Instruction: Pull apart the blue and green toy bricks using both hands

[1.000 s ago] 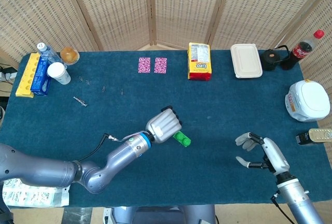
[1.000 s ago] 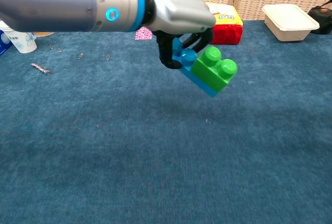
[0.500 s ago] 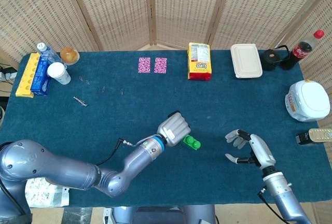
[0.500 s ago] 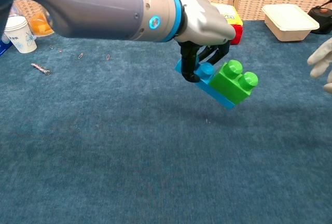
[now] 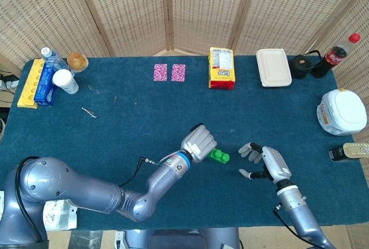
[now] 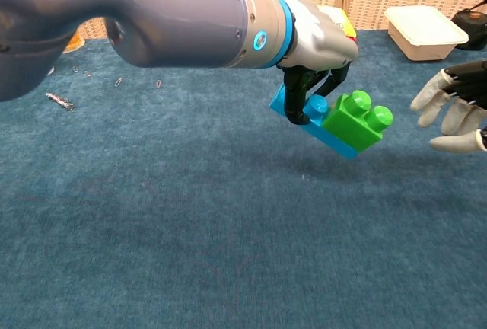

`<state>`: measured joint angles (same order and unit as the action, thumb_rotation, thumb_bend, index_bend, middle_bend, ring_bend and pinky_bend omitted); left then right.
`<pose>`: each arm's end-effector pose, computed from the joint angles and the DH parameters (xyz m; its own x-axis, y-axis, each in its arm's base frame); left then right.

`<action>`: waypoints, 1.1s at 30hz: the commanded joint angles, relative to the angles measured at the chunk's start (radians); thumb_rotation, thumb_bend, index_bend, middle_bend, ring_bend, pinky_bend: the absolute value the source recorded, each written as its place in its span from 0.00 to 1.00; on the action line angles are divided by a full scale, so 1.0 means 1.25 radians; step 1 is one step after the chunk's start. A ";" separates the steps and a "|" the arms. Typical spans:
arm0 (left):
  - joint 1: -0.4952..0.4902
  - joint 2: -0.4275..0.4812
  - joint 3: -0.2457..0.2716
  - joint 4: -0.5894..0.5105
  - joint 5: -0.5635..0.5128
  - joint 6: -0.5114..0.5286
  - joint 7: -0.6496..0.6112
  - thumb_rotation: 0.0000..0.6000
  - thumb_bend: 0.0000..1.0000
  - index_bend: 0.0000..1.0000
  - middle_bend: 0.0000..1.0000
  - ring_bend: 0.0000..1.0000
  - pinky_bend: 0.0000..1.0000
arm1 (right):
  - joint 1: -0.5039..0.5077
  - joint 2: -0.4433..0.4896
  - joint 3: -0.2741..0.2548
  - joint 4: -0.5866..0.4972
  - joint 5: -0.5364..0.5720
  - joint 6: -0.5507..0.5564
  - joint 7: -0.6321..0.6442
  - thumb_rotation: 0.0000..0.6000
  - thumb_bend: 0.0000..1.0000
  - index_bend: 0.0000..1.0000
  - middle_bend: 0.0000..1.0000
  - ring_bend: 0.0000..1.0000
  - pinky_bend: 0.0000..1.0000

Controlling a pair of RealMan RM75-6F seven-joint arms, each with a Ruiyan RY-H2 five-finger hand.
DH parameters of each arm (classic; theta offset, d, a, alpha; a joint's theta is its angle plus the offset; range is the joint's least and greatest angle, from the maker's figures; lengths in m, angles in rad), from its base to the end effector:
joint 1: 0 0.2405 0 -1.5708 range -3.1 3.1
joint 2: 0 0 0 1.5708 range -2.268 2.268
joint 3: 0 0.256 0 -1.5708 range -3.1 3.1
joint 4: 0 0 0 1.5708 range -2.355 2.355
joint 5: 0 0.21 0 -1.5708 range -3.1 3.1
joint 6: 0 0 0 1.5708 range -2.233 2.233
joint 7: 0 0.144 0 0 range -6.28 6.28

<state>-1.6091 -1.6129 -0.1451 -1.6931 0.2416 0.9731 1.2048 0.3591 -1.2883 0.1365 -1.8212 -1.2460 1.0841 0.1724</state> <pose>0.0843 0.3195 -0.0690 0.9022 -0.0079 0.4312 0.2922 -0.7242 -0.6246 -0.2162 -0.2493 0.0542 -0.1556 -0.3511 0.9233 -0.9854 -0.0108 -0.1701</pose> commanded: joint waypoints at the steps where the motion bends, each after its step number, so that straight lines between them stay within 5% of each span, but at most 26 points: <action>1: -0.007 -0.008 -0.001 0.010 -0.009 0.004 -0.004 0.82 0.45 0.72 0.59 0.49 0.46 | 0.012 -0.004 0.007 -0.005 0.011 -0.013 -0.008 1.00 0.25 0.37 0.43 0.50 0.47; 33: -0.040 -0.056 -0.014 0.054 0.012 0.036 -0.034 0.81 0.45 0.72 0.60 0.49 0.46 | 0.099 -0.047 0.050 0.017 0.135 -0.079 -0.085 1.00 0.25 0.34 0.42 0.48 0.45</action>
<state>-1.6596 -1.6832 -0.1618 -1.6253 0.2568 1.0181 1.1625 0.4808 -1.3445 0.1989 -1.8018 -1.0794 0.9863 0.0687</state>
